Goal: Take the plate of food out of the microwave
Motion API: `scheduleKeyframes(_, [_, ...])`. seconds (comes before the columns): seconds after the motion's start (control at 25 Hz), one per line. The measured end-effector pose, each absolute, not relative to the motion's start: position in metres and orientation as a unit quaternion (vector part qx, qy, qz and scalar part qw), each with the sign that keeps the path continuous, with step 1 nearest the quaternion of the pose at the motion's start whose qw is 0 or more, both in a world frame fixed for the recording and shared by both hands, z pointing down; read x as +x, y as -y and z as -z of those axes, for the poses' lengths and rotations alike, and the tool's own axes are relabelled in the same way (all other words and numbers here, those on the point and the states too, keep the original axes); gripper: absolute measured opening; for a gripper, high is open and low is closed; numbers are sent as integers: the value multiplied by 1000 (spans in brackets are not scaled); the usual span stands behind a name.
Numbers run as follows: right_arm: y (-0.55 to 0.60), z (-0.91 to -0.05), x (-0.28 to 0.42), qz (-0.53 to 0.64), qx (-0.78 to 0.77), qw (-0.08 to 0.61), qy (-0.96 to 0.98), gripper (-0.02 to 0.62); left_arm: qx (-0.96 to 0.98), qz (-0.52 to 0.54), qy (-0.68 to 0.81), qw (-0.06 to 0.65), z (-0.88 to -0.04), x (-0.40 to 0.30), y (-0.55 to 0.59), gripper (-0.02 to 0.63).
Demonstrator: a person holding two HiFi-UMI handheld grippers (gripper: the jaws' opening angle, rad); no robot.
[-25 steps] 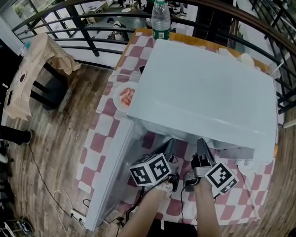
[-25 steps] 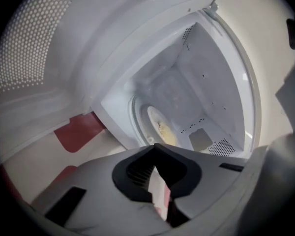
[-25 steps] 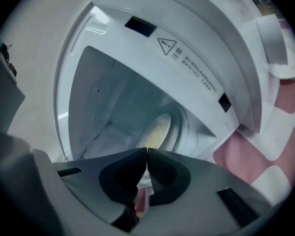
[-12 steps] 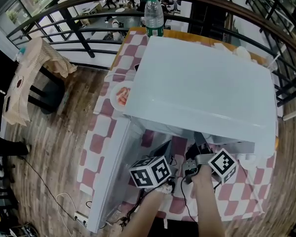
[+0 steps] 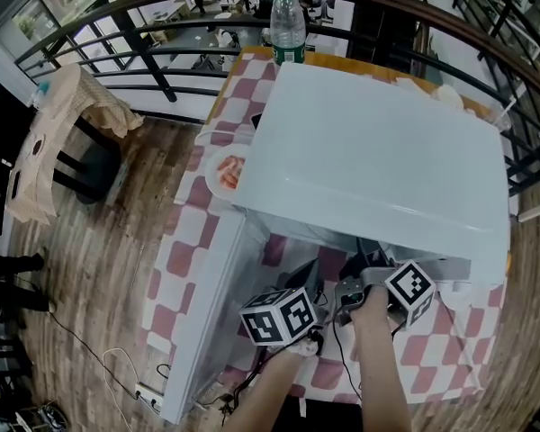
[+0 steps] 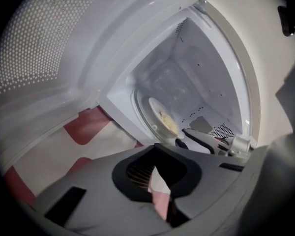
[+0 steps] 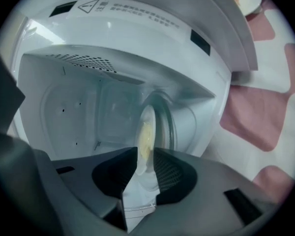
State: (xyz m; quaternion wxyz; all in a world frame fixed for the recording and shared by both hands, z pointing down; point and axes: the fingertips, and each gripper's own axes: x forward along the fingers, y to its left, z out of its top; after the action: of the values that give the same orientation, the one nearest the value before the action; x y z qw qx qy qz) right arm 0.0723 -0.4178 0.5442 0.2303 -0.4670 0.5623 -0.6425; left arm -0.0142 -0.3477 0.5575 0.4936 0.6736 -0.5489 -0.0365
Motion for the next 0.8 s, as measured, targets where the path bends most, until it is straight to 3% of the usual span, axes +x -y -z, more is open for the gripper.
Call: scheduleKeyframes(0.8, [428,-555,76,671,-519,241,-473,104,672,37,545,500,-562,-18,344,20])
